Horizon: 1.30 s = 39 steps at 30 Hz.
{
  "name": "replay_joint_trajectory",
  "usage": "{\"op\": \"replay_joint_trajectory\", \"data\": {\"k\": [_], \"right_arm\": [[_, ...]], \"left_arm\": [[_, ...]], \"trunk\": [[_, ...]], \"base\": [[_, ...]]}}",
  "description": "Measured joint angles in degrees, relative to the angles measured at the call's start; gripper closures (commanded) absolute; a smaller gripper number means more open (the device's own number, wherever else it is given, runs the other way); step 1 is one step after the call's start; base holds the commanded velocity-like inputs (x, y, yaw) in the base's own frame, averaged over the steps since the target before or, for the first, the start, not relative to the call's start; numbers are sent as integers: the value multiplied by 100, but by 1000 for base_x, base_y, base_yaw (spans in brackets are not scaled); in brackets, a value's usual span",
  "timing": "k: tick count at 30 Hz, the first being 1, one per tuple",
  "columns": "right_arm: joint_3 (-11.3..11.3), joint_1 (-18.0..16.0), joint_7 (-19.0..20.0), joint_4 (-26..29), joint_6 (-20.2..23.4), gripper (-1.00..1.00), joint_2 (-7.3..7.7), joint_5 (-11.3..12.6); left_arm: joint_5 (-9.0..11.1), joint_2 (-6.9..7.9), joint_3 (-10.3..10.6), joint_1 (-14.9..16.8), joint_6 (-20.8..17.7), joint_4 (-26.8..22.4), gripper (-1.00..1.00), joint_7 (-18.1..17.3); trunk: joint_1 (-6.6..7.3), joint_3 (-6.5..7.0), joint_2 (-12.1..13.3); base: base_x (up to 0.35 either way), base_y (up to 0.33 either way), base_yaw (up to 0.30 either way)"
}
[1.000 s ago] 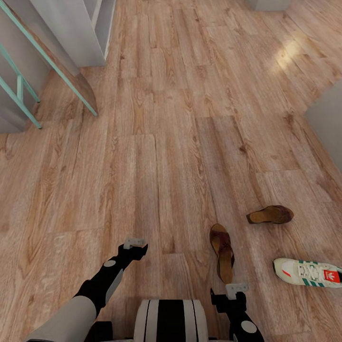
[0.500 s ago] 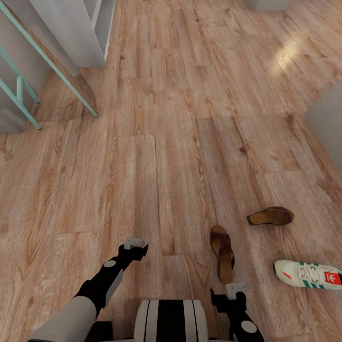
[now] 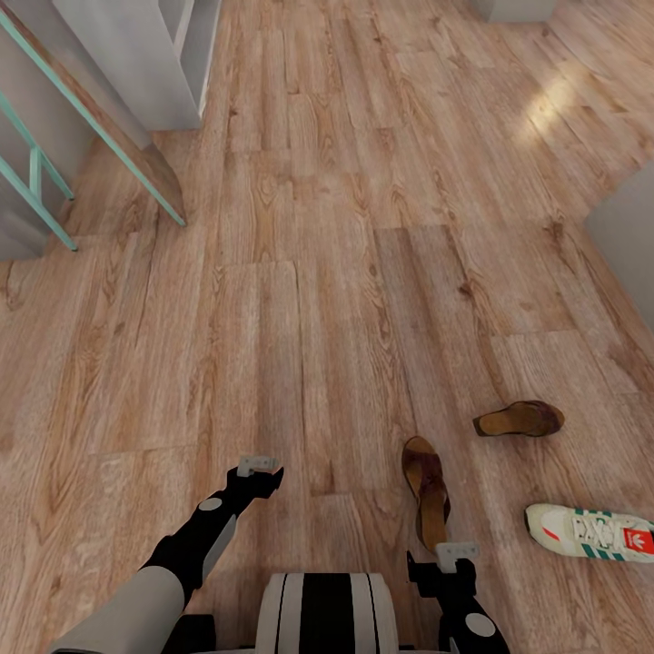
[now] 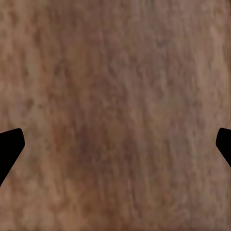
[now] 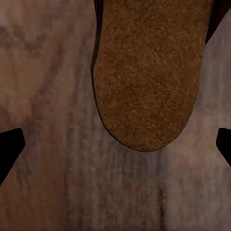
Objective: Pick up the two gym shoes and the two sandals from the corridor floor and place them onto the hallstand (shoe rack) in the corridor, making sure they are on the rack and not on the floor. Arrange them so the two gym shoes are next to each other and the two sandals are next to each other.
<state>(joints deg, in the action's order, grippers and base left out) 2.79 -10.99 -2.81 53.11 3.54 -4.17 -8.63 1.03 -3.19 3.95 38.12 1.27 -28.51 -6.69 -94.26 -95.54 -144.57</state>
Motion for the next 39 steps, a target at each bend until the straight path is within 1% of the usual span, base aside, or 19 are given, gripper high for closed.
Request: {"op": "replay_joint_trajectory", "data": {"k": [8,15,39], "right_arm": [[8,0,2,-3,4,-100,-6,0],[9,0,3,-4,4,-100,-7,0],[9,0,-1,3,5,-100,-7,0]], "left_arm": [[0,1,0,2,-3,0,-100,-1],[-1,1,0,8,-5,6,-100,-1],[0,-10,-1,1,12,0,-100,-1]], "trunk": [[0,0,0],[1,0,0],[0,0,0]], "base": [[11,0,0],[115,0,0],[25,0,-2]]}}
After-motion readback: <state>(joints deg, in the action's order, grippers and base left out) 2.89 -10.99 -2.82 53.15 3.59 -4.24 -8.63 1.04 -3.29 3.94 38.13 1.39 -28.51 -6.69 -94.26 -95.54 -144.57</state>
